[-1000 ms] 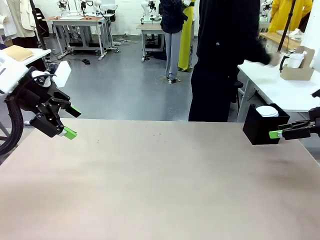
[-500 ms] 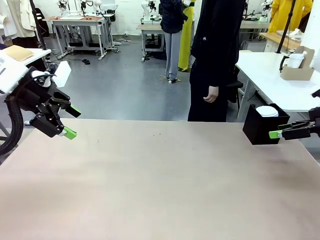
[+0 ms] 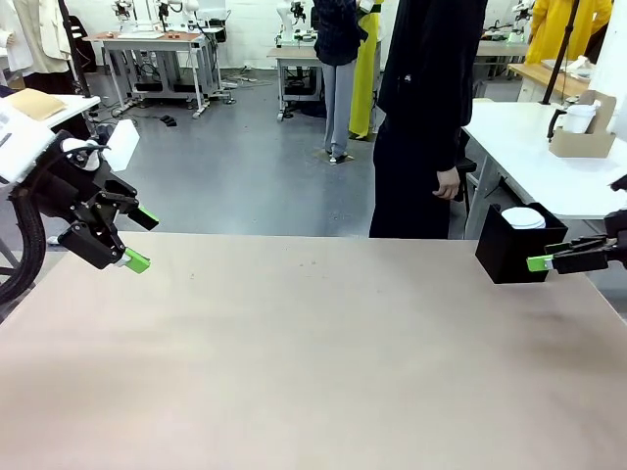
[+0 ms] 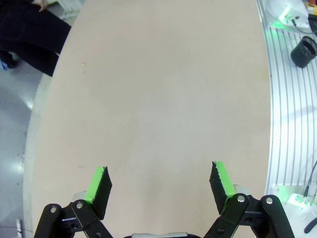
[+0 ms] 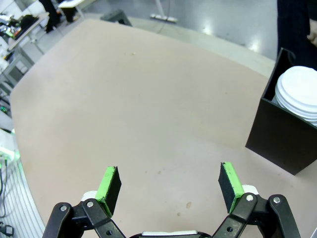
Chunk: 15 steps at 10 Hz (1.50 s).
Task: Pour a drink into a cup and package it in a carrier.
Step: Insert the held 600 ml Paper Cup into the Cup Carrier.
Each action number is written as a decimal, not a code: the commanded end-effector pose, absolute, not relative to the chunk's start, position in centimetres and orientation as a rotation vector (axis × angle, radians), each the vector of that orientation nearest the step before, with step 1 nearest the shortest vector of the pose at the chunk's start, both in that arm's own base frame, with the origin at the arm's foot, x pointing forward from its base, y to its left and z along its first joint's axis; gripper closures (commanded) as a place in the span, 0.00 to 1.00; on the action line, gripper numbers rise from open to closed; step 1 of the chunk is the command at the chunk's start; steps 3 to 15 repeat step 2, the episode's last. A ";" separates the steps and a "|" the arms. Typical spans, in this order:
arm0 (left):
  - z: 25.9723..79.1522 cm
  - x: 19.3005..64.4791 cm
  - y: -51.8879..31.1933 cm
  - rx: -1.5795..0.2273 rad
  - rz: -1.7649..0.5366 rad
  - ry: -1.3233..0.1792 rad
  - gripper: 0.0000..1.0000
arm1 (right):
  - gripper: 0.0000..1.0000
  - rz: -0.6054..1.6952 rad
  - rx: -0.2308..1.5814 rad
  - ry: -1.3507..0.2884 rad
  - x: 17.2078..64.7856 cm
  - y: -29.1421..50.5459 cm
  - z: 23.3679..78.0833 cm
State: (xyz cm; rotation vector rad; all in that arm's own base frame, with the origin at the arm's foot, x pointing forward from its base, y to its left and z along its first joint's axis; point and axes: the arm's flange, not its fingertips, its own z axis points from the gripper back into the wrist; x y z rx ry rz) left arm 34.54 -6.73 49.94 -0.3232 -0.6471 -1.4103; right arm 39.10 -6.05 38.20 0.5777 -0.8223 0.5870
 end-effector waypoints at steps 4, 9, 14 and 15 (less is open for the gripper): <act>49.9 34.7 -6.7 -0.344 -1.424 -0.664 0.00 | 0.00 0.589 0.586 -0.827 39.0 -6.0 38.4; 49.9 34.7 -6.7 -0.344 -1.424 -0.664 0.00 | 0.00 0.589 0.586 -0.827 39.0 -6.0 38.4; 49.9 34.7 -6.7 -0.344 -1.424 -0.664 0.00 | 0.00 0.589 0.586 -0.827 39.0 -6.0 38.4; 49.9 34.7 -6.7 -0.344 -1.424 -0.664 0.00 | 0.00 0.589 0.586 -0.827 39.0 -6.0 38.4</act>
